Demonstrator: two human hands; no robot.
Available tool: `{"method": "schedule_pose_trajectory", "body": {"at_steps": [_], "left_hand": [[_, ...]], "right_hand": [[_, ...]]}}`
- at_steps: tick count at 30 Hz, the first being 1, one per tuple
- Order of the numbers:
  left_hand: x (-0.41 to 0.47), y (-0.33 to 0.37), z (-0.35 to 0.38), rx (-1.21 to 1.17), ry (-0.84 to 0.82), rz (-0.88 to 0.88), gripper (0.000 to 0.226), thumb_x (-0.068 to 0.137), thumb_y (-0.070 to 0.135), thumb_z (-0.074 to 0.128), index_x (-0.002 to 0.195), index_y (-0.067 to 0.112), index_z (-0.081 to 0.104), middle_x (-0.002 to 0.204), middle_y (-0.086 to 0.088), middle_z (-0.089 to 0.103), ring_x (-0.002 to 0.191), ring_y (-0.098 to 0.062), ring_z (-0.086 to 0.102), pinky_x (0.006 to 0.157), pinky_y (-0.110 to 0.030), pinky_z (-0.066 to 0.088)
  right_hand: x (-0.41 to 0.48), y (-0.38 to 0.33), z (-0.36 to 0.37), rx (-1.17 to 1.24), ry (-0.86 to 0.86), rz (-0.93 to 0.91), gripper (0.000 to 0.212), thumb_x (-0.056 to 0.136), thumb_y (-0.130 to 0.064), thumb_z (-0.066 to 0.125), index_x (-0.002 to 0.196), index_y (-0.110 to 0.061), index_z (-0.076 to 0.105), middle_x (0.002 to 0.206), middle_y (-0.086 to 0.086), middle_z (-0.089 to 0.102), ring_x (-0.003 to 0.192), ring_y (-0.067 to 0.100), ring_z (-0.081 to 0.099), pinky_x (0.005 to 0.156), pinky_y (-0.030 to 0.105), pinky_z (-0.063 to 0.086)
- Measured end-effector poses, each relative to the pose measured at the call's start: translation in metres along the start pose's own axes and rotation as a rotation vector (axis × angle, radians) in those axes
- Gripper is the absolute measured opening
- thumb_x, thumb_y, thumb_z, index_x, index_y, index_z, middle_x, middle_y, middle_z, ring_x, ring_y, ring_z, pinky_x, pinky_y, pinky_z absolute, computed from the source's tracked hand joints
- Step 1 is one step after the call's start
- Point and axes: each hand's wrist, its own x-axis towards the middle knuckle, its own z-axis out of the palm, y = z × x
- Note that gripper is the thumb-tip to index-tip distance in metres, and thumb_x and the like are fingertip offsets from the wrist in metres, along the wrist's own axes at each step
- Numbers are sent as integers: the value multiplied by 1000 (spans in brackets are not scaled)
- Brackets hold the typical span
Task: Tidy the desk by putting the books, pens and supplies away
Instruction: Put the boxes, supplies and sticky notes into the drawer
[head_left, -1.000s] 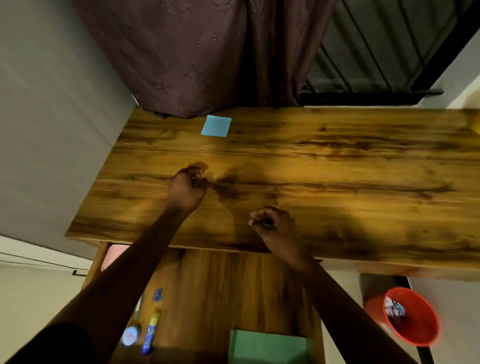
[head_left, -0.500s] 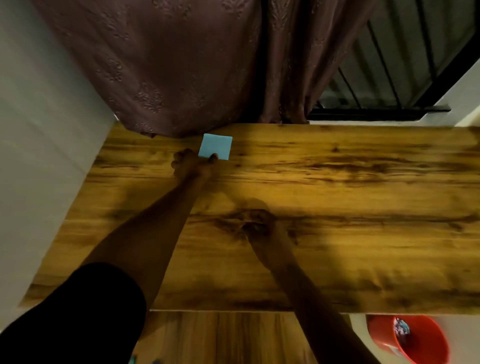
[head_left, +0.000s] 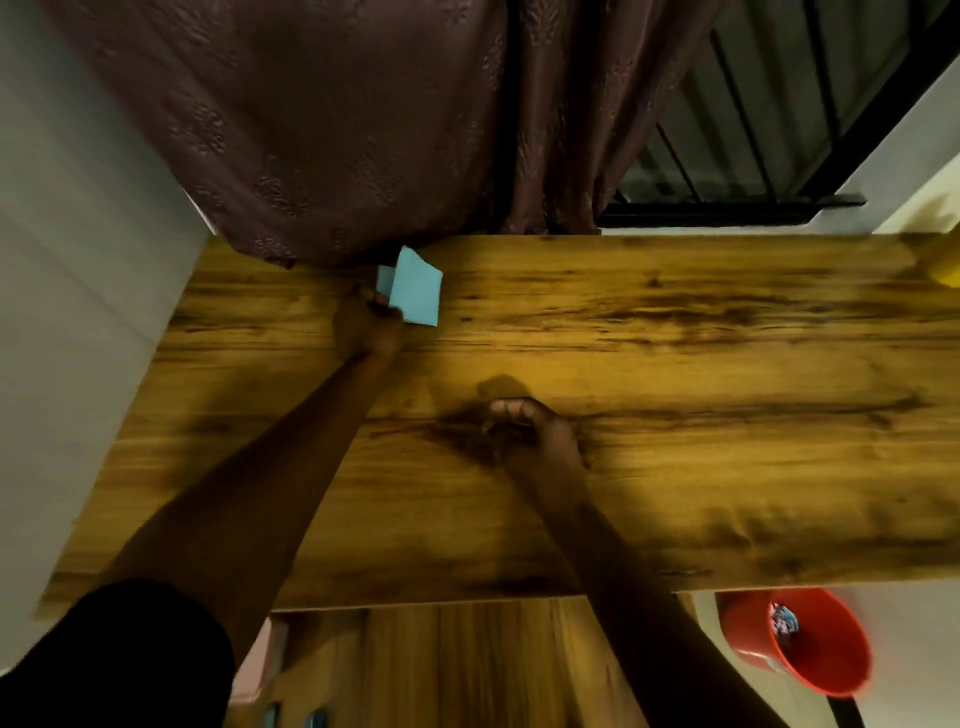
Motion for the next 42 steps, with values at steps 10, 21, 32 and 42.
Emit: {"method": "schedule_pose_trajectory", "body": {"at_steps": [10,21,32,42], "left_hand": [[-185,-12,-76,-576,-211,-294,23,77,1,80,86,13,62,93,-18,72,71,-24,68,55,-27,51],[-387,-49,-86,-629,-297,-398,29,77,11,85,98,20,67,102,3,75,102,-18,71,74,-29,55],[-428,-87,-63,-42,-491,-69,35,82,6,77,116,16,73,99,6,74,91,-7,71,76,-25,58],[-445,-104,10,157,-688,-74,7,88,21,75,87,15,76,78,7,64,63,1,54,56,-13,38]], "right_hand": [[-58,2,-3,85,60,140,40,84,-41,79,117,-20,68,114,-8,73,103,3,67,92,33,56],[-144,41,-88,219,-111,340,19,92,-10,72,102,-24,66,111,6,72,103,24,71,85,44,60],[-157,74,-126,-769,-631,-62,32,92,-9,65,123,-17,70,117,4,72,103,20,69,80,33,55],[-144,105,-120,-1182,-733,-194,39,90,-20,69,129,-26,68,128,-2,69,115,25,65,96,37,54]]}}
